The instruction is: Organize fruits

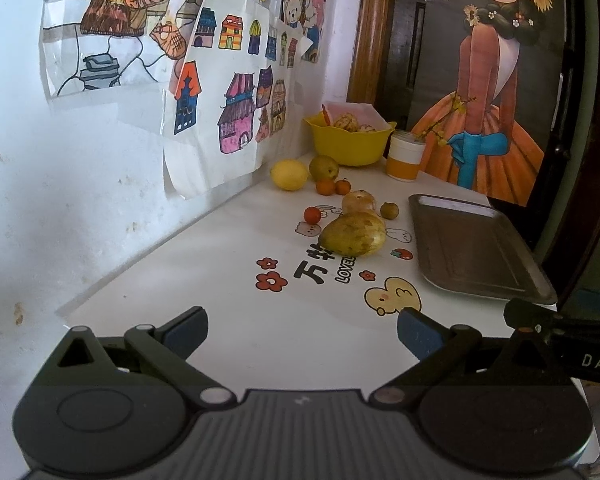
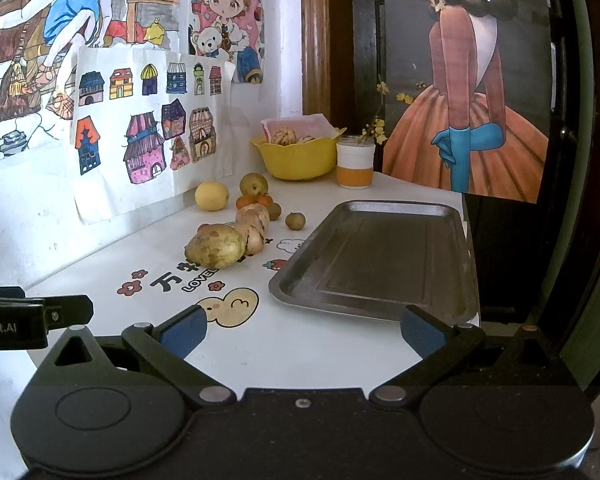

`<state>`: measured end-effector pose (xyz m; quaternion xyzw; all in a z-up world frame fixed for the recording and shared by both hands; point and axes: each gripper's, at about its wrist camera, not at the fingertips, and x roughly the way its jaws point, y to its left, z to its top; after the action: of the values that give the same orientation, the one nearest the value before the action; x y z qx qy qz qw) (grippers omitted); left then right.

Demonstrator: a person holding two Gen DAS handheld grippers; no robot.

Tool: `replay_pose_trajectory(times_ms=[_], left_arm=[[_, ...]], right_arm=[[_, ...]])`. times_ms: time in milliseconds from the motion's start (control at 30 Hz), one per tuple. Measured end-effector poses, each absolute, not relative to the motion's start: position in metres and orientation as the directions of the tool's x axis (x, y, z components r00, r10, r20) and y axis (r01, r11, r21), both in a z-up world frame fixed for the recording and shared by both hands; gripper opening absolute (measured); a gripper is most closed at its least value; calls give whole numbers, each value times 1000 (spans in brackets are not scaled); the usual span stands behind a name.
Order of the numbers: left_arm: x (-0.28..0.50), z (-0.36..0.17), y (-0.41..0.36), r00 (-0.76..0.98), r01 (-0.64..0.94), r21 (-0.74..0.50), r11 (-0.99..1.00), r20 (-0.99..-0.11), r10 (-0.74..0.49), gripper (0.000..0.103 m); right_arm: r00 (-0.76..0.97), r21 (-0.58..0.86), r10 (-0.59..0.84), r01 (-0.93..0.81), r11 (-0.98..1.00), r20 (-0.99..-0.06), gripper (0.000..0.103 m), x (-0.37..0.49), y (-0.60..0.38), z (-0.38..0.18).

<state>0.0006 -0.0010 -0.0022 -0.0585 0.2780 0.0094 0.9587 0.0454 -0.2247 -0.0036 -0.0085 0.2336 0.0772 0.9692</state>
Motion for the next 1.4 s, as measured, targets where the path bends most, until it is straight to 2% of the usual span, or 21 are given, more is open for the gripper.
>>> replay_pose_trajectory(times_ms=[700, 967, 1233, 1400], left_arm=[[23, 6, -2, 836, -33, -76, 997, -549, -14, 103], [57, 17, -2, 825, 2, -54, 999, -564, -32, 103], [109, 30, 5, 805, 82, -84, 993, -582, -116, 103], [145, 18, 3, 786, 98, -101, 990, -603, -139, 103]], right_arm=[[867, 5, 192, -214, 977, -460, 102, 59, -227, 7], [861, -48, 269, -319, 946, -431, 102, 87, -236, 30], [730, -87, 454, -569, 818, -511, 103, 139, -232, 52], [753, -203, 407, -570, 796, -517, 102, 168, -215, 44]])
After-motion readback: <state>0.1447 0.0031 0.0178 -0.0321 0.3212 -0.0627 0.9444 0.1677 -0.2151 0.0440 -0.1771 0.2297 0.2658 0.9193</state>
